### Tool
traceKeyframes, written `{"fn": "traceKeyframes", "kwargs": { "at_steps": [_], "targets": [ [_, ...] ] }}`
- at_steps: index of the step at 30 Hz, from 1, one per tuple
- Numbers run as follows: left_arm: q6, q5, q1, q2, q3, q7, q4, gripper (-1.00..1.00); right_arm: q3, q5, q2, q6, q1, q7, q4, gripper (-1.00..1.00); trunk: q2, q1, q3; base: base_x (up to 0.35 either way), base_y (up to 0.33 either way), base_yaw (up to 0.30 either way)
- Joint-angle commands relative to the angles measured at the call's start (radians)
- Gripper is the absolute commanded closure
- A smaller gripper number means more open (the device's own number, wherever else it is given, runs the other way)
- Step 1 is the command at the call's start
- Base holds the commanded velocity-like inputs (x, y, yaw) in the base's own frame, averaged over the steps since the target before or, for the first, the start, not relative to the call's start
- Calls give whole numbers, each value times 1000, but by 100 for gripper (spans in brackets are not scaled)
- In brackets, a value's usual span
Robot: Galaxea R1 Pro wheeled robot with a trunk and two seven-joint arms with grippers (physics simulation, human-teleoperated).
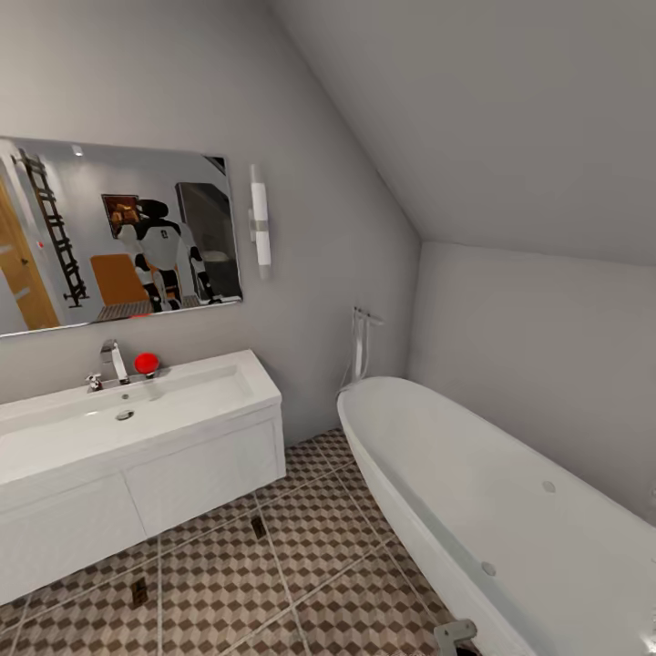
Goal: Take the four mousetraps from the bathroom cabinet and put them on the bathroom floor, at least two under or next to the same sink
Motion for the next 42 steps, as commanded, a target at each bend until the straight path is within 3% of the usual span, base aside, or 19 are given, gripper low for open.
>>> {"fn": "traceKeyframes", "kwargs": {
  "at_steps": [1,42],
  "targets": [
    [-6,6,-1,-1,-9,1,4,-100,-5,8,0,-6,-2,-3,5,-100,-1,0,0,0,0,-269],
    [-8,8,0,-3,-8,-1,4,-100,-5,7,0,-6,-2,-3,5,-100,-1,0,0,0,0,-269]
  ]
}}
